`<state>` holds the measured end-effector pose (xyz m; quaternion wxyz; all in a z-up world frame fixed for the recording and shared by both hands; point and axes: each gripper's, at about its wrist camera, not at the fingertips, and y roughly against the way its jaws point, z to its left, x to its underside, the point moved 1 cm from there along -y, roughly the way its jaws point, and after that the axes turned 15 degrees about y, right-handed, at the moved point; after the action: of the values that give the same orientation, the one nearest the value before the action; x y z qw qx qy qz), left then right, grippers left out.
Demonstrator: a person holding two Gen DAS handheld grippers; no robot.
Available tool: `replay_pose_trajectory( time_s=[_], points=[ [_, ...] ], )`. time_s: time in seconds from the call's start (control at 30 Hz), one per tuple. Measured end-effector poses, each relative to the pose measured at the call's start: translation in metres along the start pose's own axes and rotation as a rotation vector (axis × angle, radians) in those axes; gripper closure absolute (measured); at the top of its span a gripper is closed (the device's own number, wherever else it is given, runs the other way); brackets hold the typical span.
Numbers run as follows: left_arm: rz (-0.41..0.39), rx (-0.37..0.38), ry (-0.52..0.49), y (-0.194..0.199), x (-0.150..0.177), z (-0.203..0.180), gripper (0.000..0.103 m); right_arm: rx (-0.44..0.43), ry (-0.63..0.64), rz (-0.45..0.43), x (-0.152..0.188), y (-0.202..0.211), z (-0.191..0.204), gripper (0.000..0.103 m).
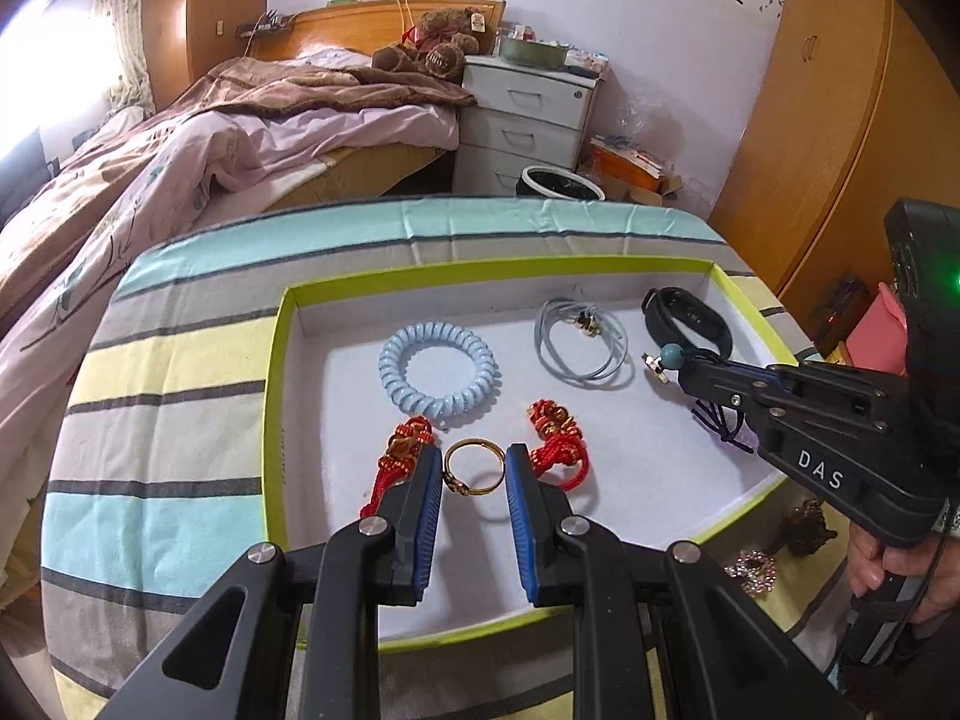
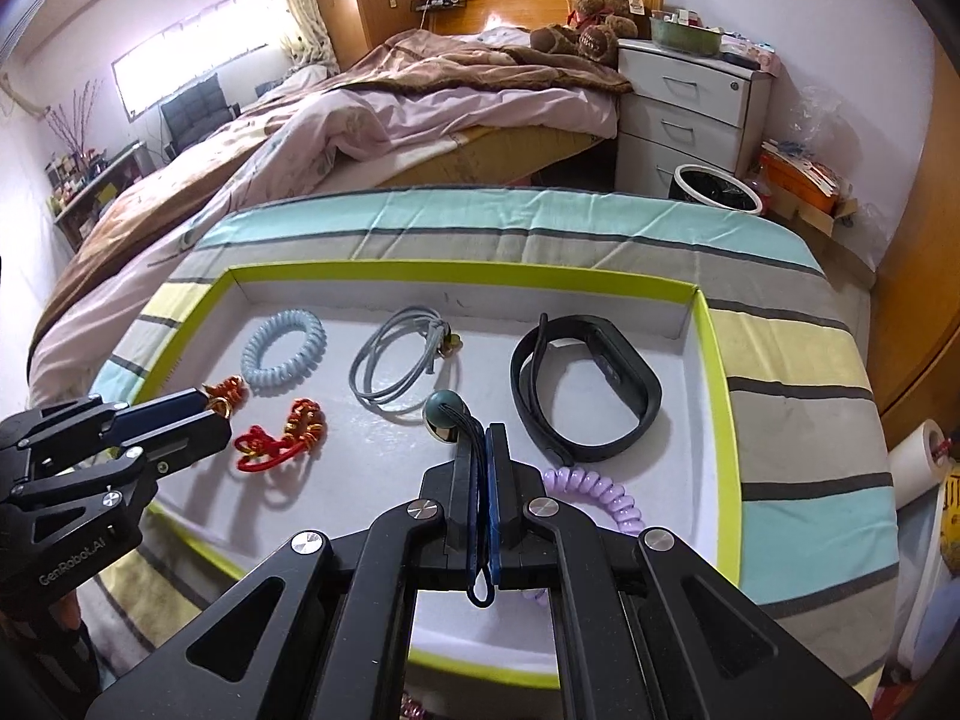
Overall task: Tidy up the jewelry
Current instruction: 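Carry the gold ring and black hair tie into the box and open both tools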
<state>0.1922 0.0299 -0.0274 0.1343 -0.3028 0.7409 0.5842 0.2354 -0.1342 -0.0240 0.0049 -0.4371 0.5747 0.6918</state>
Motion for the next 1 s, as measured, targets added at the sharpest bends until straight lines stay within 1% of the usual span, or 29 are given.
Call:
replay_pose_trajectory(
  time_s=[0.2,0.57,0.6,0.7,0.83,0.93,0.97,1.0],
  points=[
    [0.011,0.001,0.008,-0.0047,-0.0001,0.0041,0.081,0.007,0.001,0.016,0.0020,-0.0065,-0.0012,0.101],
    [0.021,-0.002,0.008,-0.0079,0.0013,0.0028,0.081,0.023,0.034,0.020,0.0007,-0.0064,0.0022,0.099],
    [0.021,-0.002,0.006,-0.0080,0.0009,0.0027,0.081,0.022,0.034,0.020,0.0005,-0.0067,0.0022,0.098],
    [0.023,-0.003,0.011,-0.0079,0.0007,0.0026,0.081,0.027,0.029,0.017,0.0006,-0.0059,0.0021,0.088],
    [0.025,-0.001,0.009,-0.0067,0.0015,0.0019,0.078,0.025,0.031,0.015,0.0010,-0.0040,0.0015,0.088],
    [0.020,0.002,0.006,-0.0050,0.0017,0.0006,0.073,0.028,0.038,0.010,0.0010,-0.0026,0.0016,0.084],
    [0.012,0.000,0.006,-0.0035,0.0017,0.0004,0.070,0.021,0.036,0.005,0.0012,-0.0015,0.0013,0.083],
    [0.007,-0.002,0.009,-0.0027,0.0015,0.0009,0.067,0.016,0.034,0.005,0.0012,-0.0008,0.0014,0.076]
  ],
)
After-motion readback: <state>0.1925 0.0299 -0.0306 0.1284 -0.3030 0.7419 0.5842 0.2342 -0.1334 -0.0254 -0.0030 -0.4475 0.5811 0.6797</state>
